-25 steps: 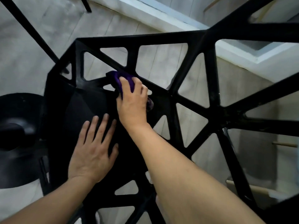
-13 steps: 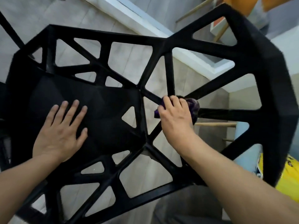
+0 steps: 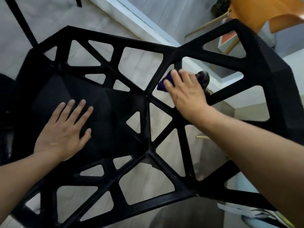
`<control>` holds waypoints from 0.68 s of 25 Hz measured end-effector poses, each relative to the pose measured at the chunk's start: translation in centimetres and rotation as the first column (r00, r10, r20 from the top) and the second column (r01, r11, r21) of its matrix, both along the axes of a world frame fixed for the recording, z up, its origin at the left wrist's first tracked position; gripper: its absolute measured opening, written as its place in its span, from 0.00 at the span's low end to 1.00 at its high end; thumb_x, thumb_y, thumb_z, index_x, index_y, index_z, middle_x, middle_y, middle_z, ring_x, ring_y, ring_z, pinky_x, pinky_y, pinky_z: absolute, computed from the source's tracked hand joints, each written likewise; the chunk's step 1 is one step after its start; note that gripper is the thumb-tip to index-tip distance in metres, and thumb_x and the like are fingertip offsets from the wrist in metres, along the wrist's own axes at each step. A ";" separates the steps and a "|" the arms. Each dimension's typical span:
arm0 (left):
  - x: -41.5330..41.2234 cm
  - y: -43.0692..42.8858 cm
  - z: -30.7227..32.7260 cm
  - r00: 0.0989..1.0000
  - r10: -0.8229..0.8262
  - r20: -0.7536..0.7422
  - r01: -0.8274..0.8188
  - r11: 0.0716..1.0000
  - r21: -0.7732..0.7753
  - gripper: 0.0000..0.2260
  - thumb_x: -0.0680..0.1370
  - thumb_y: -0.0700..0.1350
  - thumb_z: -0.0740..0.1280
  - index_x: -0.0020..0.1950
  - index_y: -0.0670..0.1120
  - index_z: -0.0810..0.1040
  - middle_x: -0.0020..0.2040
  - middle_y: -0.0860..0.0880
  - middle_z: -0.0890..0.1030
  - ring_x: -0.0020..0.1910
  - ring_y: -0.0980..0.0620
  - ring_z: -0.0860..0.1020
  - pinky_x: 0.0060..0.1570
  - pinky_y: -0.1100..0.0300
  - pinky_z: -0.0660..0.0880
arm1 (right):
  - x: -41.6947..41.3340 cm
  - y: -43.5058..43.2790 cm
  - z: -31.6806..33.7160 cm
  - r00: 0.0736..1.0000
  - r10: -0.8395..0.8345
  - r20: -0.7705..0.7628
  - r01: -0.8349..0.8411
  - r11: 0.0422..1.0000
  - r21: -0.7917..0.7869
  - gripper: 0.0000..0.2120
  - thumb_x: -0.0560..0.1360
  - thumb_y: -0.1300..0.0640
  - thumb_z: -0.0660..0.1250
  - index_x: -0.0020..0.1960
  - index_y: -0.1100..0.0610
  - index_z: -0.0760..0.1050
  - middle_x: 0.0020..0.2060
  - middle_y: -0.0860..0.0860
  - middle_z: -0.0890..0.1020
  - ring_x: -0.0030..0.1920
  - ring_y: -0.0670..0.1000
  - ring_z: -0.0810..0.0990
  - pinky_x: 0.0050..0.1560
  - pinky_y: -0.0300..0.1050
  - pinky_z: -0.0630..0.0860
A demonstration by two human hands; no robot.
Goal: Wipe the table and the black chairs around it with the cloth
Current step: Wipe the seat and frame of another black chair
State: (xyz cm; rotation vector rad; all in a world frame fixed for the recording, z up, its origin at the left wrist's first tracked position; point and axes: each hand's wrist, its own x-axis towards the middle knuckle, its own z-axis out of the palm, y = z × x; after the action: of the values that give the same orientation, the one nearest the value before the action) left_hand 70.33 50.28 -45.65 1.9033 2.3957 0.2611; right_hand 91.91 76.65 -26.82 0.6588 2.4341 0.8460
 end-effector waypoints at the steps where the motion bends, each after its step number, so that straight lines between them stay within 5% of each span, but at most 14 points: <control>1: -0.1 -0.2 0.0 1.000 0.006 -0.011 -0.006 1.000 -0.008 0.33 0.79 0.59 0.50 0.81 0.44 0.61 0.81 0.40 0.61 0.80 0.37 0.58 0.78 0.39 0.54 | -0.8 0.6 0.2 0.998 -0.037 -0.054 0.037 0.999 -0.008 0.20 0.74 0.58 0.57 0.66 0.57 0.69 0.68 0.61 0.67 0.65 0.64 0.68 0.65 0.58 0.66; 9: 0.2 -0.3 -0.2 1.000 0.005 0.021 -0.005 1.000 0.003 0.33 0.79 0.59 0.51 0.81 0.44 0.61 0.81 0.40 0.61 0.80 0.42 0.52 0.79 0.39 0.53 | 3.7 -5.4 -0.6 0.996 -0.063 -0.064 0.053 0.987 -0.150 0.16 0.73 0.62 0.54 0.53 0.60 0.78 0.54 0.59 0.76 0.55 0.63 0.74 0.55 0.56 0.70; 13: -0.3 0.1 -0.6 0.998 -0.004 0.057 0.003 1.000 0.012 0.34 0.78 0.59 0.52 0.81 0.45 0.61 0.81 0.41 0.59 0.81 0.43 0.50 0.79 0.39 0.52 | 4.9 -5.3 1.8 0.997 -0.077 -0.012 0.075 0.987 -0.143 0.16 0.74 0.59 0.58 0.58 0.57 0.77 0.62 0.59 0.74 0.64 0.63 0.71 0.62 0.57 0.66; 17: 0.0 0.0 -2.1 0.991 0.021 0.132 -0.032 0.996 0.086 0.33 0.78 0.58 0.54 0.82 0.48 0.60 0.82 0.43 0.57 0.82 0.45 0.48 0.78 0.38 0.53 | 7.2 -2.5 10.3 0.984 -0.125 -0.125 0.130 0.991 0.029 0.17 0.74 0.58 0.62 0.62 0.56 0.76 0.66 0.59 0.71 0.68 0.62 0.65 0.66 0.54 0.57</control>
State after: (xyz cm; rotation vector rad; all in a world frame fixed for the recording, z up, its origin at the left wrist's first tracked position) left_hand 70.29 50.24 -47.76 1.8274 2.3620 0.4845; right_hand 99.08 74.11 -16.51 0.8951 2.4583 0.8227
